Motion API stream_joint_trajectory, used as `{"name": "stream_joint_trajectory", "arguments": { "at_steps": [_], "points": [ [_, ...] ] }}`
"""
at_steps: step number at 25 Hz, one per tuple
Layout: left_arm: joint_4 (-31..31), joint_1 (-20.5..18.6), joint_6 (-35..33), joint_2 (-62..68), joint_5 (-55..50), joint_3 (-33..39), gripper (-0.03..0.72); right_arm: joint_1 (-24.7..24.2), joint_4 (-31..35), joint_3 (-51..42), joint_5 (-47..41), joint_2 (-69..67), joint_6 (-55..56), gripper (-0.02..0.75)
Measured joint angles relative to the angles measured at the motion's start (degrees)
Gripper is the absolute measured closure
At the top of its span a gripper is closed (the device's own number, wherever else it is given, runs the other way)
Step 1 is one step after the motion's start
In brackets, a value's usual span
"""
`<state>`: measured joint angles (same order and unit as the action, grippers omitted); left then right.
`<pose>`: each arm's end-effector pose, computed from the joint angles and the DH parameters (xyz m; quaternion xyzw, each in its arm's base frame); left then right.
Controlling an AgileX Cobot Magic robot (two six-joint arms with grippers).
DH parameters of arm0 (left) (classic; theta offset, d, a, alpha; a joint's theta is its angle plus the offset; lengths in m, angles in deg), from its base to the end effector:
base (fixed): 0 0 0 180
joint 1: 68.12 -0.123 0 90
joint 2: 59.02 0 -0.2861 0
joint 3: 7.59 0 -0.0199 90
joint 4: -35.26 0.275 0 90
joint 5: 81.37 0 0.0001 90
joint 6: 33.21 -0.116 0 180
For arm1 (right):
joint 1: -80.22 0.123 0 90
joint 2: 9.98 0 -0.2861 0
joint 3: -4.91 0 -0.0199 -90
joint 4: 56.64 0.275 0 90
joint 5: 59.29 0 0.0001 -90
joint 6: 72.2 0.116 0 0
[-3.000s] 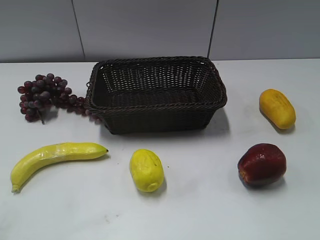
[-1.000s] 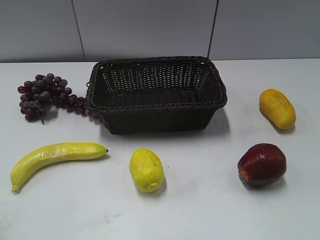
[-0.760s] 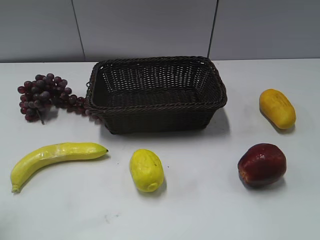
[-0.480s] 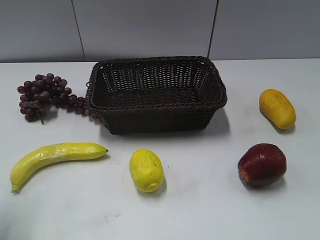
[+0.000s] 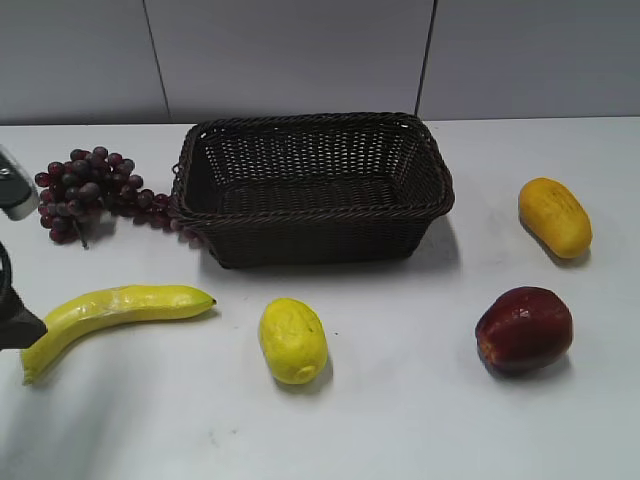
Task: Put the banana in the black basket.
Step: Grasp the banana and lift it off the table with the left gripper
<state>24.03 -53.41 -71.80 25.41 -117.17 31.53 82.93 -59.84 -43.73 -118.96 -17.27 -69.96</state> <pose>0.2423 -0.0773 0.1649 0.3785 0.9055 -0.0321 0.1891 0.0376 -0.0038 0.2798 -0.0026 0.8459 -0.0049 0.5334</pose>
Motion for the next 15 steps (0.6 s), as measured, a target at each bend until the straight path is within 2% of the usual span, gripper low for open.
{"name": "stream_joint_trajectory", "arguments": {
  "at_steps": [6,15],
  "points": [
    [-0.7,0.0,-5.9,14.2,-5.2,-10.5,0.069,0.0,0.0,0.0,0.0,0.0,0.0,0.187],
    [-0.5,0.5,-9.6,27.9,-6.7,-21.7,0.064,0.0,0.0,0.0,0.0,0.0,0.0,0.187]
  ]
}}
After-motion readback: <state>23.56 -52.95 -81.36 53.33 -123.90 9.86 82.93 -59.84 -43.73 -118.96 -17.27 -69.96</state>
